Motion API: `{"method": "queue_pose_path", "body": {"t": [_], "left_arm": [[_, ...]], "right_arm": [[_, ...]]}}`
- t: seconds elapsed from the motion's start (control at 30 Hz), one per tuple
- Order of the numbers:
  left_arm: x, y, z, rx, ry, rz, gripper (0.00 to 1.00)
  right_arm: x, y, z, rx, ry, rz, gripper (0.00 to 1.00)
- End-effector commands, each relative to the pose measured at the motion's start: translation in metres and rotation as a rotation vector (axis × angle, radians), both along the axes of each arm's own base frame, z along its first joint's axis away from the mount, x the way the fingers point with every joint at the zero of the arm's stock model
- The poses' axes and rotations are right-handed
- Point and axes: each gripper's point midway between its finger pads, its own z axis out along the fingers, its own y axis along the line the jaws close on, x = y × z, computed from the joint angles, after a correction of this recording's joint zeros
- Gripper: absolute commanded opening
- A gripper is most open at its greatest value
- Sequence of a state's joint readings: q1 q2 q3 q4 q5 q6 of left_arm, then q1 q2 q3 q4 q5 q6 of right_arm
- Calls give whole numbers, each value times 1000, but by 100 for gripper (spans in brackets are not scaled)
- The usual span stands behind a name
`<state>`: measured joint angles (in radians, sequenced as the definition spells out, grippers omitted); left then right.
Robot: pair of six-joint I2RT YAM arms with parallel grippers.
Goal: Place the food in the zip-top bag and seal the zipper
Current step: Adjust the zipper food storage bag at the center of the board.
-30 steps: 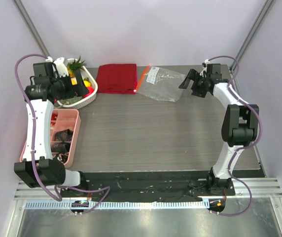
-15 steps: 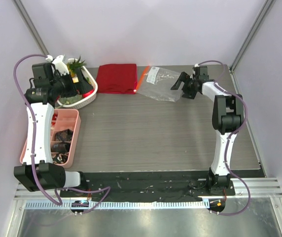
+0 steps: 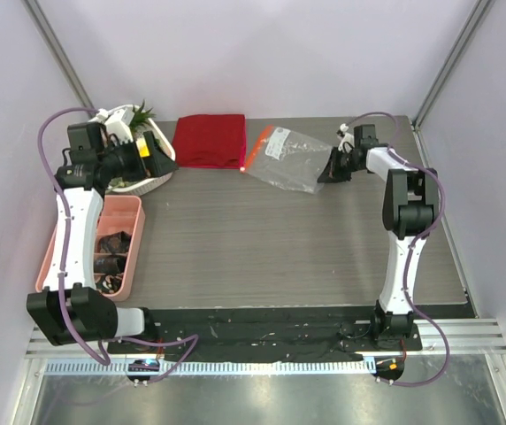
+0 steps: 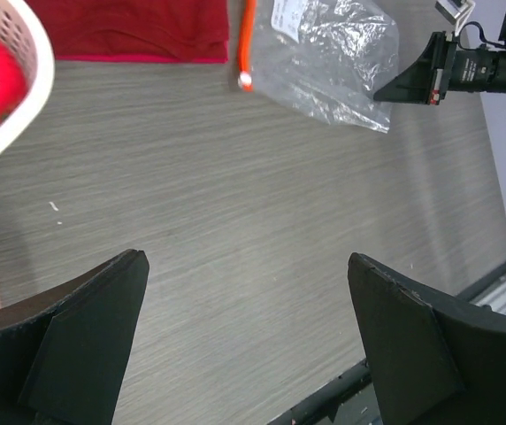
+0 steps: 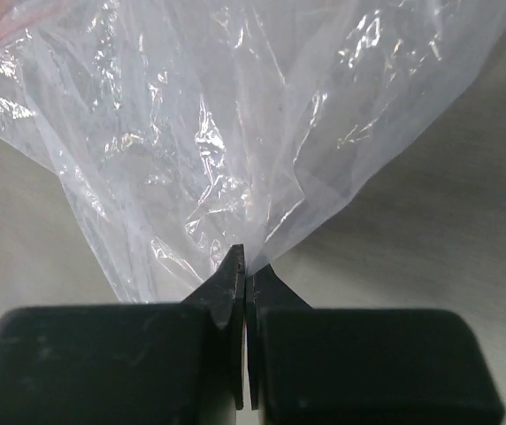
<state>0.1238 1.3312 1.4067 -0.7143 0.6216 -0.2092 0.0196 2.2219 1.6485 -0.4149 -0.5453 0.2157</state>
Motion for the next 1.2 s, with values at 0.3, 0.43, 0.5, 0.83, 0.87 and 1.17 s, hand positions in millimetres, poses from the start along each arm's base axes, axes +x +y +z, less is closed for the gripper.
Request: {"method": "queue_pose_path", "body": {"t": [0.3,0.43,0.5,0.83,0.87,1.17], "left_arm": [[-22,-103,-71,-176,186,-323,91],[-24,-108,-77,-231,211,-310,91],[-25,-104,-74,-209,182,-287,93],[-23,-43,-34,-169,29,-61,100],[-22,-29,-31,-160,26,-8,100],[-22,22,-19,-56,98,232,100]], "right_arm": [[-132,-70,-9,-369,20,803,3],[-75,-91,13,-542,-72,730,33],[-52,-97,31,-594,-119,676,58],[-52,-29,158,-503,-366,484,73],[-58,-19,157,-517,-380,481,74],[-177,122,105,-660,-428,756,66]]}}
